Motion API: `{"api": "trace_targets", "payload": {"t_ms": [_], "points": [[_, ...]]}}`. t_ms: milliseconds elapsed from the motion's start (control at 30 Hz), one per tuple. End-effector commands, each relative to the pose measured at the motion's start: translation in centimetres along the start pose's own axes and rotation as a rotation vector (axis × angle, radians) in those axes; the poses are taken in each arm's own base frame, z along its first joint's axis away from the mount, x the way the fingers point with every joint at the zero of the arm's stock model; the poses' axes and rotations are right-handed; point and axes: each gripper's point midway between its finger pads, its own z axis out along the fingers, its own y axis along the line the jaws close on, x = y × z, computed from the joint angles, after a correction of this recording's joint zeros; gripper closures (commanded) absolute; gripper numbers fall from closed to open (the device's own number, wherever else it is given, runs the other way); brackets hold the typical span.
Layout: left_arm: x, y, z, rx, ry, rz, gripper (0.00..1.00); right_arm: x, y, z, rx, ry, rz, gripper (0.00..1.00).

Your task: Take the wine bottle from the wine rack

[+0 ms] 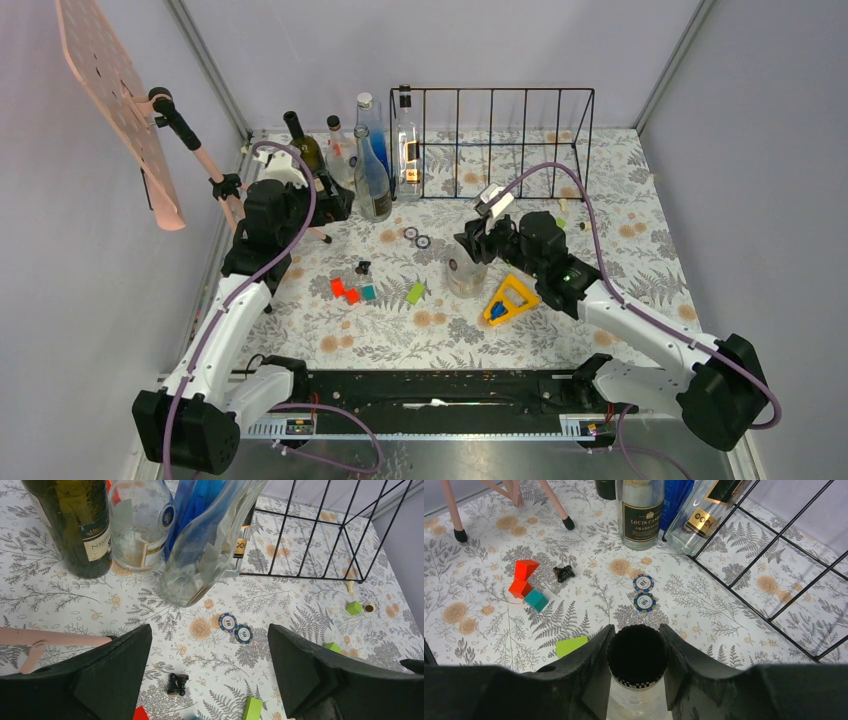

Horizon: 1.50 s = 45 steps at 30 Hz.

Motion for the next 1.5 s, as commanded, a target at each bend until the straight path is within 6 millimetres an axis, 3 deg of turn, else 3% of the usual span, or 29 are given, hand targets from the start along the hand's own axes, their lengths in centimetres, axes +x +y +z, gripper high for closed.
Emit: {"api": "trace_targets", "payload": {"t_ms": [0, 33, 200, 400, 633, 767, 867, 967, 1067, 1233, 1467], "points": [[-1.4, -1.7, 0.1, 0.091, -0.052, -0.001, 0.06, -7.1, 0.4, -1.3, -0.008, -0.237, -0.017, 0.47], [-1.6, -2.2, 0.0, 0.115, -0.062, -0.005, 0.05, -7.1, 0.4, -1.4, -0.008, -0.234, -0.009, 0.42], [-2.0, -3.5, -0.4, 0.187, -0.085, -0.028, 0.01, -7.5, 0.3, -1.7, 0.001, -0.216, 0.028, 0.31], [-2.1, -4.8, -0.8, 0.220, -0.095, -0.009, 0.01, -8.6, -0.1, -2.3, 0.039, -0.160, 0.145, 0.25], [-1.0, -8.7, -1.4, 0.263, -0.073, 0.117, 0.01, -8.4, -1.7, -2.9, 0.172, 0.138, 0.308, 0.21], [-0.2, -10.7, -1.7, 0.297, -0.068, 0.171, 0.01, -9.4, -2.7, -2.8, 0.155, 0.196, 0.531, 0.20], [0.5, -12.6, -2.2, 0.353, -0.055, 0.200, 0.01, -9.4, -4.6, -3.2, 0.166, 0.204, 0.773, 0.20], [1.3, -14.7, -2.6, 0.426, -0.039, 0.229, 0.01, -7.5, -7.7, -4.4, 0.244, 0.204, 0.974, 0.20], [2.3, -17.3, -3.3, 0.535, -0.016, 0.255, 0.01, -4.3, -10.5, -5.9, 0.361, 0.210, 1.056, 0.20], [4.8, -21.1, -3.5, 0.632, 0.008, 0.339, 0.01, 0.0, -11.2, -7.5, 0.440, 0.267, 1.072, 0.20], [7.0, -25.2, -2.3, 0.693, 0.034, 0.389, 0.07, 3.6, -10.8, -8.9, 0.505, 0.314, 1.051, 0.20]]}}
